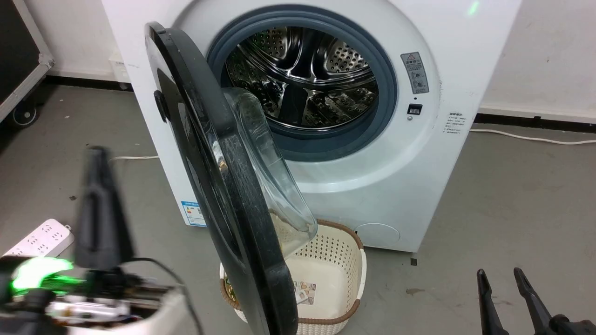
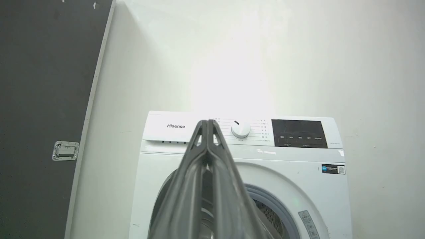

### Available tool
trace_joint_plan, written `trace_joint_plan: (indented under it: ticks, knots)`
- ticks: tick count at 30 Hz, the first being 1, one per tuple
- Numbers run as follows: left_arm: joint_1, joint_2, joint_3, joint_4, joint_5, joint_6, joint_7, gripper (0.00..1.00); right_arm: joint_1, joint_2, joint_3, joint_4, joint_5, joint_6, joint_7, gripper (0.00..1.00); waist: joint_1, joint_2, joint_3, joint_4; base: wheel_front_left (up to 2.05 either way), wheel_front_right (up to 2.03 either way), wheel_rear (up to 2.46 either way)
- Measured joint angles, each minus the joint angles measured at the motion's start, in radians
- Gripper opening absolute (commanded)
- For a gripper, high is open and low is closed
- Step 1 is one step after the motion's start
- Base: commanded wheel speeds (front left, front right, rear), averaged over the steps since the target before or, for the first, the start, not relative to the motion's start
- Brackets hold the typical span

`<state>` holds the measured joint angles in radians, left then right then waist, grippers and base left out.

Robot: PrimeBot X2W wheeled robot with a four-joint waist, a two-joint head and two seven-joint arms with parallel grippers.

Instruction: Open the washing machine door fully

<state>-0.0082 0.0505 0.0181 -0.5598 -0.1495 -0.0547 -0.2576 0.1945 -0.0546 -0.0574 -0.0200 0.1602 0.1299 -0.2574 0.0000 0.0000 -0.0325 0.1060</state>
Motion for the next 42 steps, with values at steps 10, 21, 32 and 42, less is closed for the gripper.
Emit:
trace_joint_plan:
  ticks: [10, 21, 32, 42]
  knots:
    - [0.069, -0.001, -0.271, 0.087, 0.037, -0.045, 0.006, 0.00, 0.000, 0.000, 0.006, 0.009, 0.009, 0.000, 0.000, 1.00, 0.0000, 0.0000, -0.003, 0.009, 0.00, 0.00, 0.00]
    - [0.113, 0.007, -0.455, 0.217, 0.029, -0.063, 0.031, 0.00, -0.001, 0.000, 0.005, 0.025, 0.025, 0.000, 0.000, 1.00, 0.0000, 0.0000, 0.010, 0.021, 0.00, 0.00, 0.00]
    - [0.117, 0.035, -0.533, 0.395, 0.004, -0.068, 0.109, 0.00, -0.003, 0.000, 0.005, 0.036, 0.028, 0.000, 0.000, 1.00, 0.0000, 0.0000, 0.024, 0.037, 0.00, 0.00, 0.00]
    - [0.117, 0.044, -0.508, 0.465, -0.011, -0.043, 0.110, 0.00, -0.004, 0.000, 0.002, 0.043, 0.035, 0.000, 0.000, 1.00, 0.0000, 0.0000, 0.025, 0.089, 0.00, 0.00, 0.00]
